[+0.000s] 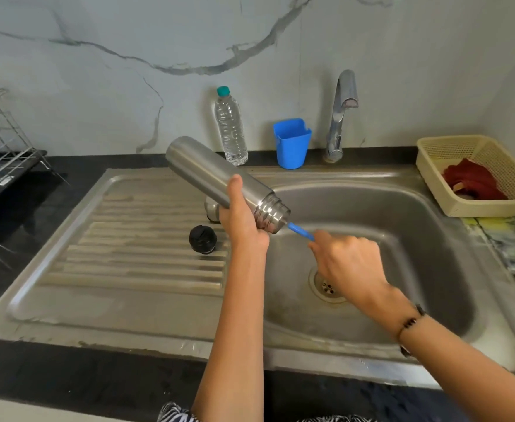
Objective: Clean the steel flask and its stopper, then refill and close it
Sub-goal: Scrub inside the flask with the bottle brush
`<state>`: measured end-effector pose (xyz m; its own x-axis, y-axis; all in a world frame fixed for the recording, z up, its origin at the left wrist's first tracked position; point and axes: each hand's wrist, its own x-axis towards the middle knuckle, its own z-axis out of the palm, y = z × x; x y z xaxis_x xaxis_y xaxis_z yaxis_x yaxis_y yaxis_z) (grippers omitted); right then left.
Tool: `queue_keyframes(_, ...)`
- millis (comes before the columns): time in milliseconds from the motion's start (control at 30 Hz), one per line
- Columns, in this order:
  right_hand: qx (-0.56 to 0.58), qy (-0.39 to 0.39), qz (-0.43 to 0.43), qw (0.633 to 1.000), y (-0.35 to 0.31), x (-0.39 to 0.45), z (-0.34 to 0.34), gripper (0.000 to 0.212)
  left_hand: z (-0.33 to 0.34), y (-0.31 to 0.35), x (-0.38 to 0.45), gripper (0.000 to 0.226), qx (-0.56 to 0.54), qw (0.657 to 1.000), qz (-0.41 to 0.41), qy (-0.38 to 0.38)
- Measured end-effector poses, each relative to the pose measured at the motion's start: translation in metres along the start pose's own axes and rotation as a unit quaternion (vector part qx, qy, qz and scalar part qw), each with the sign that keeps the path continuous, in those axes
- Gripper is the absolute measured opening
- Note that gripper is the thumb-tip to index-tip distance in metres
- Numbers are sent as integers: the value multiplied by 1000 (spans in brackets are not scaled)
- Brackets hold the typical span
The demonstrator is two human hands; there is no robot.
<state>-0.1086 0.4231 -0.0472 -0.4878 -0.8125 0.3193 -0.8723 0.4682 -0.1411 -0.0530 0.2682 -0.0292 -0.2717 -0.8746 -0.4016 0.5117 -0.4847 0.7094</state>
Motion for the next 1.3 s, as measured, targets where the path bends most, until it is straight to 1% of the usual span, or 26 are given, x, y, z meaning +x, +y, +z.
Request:
queue_keyframes(33,-6,22,-6,1000,-2,3,0,26,0,0,-2,32,6,1000,-3,-1)
queue_keyframes(100,-25,57,-22,998,-2,0,-4,24,-3,3,2,49,-3,1000,-11,-4)
queue_keyframes(167,-18,70,-28,997,1,-6,0,24,-7,7,3,55,-18,1000,-18,11)
queue_keyframes(267,27,4,40,999,-6,4,8,21,0,-1,-5,47,34,999,-9,13)
queue_keyframes(300,75,-34,75,994,-9,10,9,19,3,-1,-7,42,57,998,-5,2)
queue_keyframes(333,168,-68,93,979,-9,14,10,21,6,1,-9,37,66,998,-2,-16)
queue_keyframes(367,279,-90,104,950,-8,17,10,24,8,5,-8,32,54,998,-7,-44)
queue_keyframes(400,395,-109,126,904,-5,19,6,26,6,10,-6,31,24,996,-20,-85)
queue_keyframes(467,594,-160,200,763,1,17,-3,31,-1,15,1,41,-59,982,-53,-174)
queue_keyframes(500,653,-187,220,700,4,15,-6,32,-4,13,3,49,-88,972,-62,-209)
queue_keyframes(533,687,-217,232,654,5,11,-7,31,-7,10,4,61,-100,965,-67,-233)
queue_keyframes(567,704,-248,241,620,4,8,-7,30,-9,5,4,70,-97,961,-69,-250)
queue_keyframes(600,703,-272,245,609,3,5,-7,28,-9,0,5,73,-85,962,-69,-250)
queue_keyframes(633,689,-283,251,618,2,4,-7,27,-9,-4,4,73,-71,966,-73,-236)
queue_keyframes(667,653,-277,253,658,1,3,-6,26,-10,-6,4,72,-61,972,-75,-213)
queue_keyframes(700,594,-260,243,721,1,3,-8,26,-12,-8,6,73,-56,978,-76,-188)
queue_keyframes(733,507,-233,214,802,3,2,-8,27,-15,-10,8,70,-51,984,-69,-158)
queue_keyframes(767,386,-192,161,888,4,1,-9,28,-17,-10,11,63,-51,988,-61,-133)
queue_keyframes(800,244,-137,96,955,4,0,-11,28,-18,-10,13,54,-55,990,-57,-114)
queue_keyframes(833,111,-85,50,989,4,-1,-12,26,-18,-10,13,45,-61,991,-58,-101)
queue_keyframes(867,28,-55,29,998,2,-3,-13,26,-15,-11,11,39,-63,992,-63,-91)
queue_keyframes(900,-15,-53,27,998,-2,-2,-12,29,-12,-12,7,36,-60,992,-65,-86)
queue_keyframes(967,-23,-31,36,999,-10,-4,-5,35,-11,-12,6,36,-39,995,-59,-75)
queue_keyframes(1100,-75,7,9,997,-9,-18,-4,31,-14,-1,13,49,-29,998,-32,-42)
queue_keyframes(1200,-73,3,30,997,-11,-9,-7,37,-8,-4,4,48,-20,999,-21,-36)
queue_keyframes(1300,-64,-9,36,997,-10,-14,-8,50,-9,-4,4,51,-19,999,-24,-28)
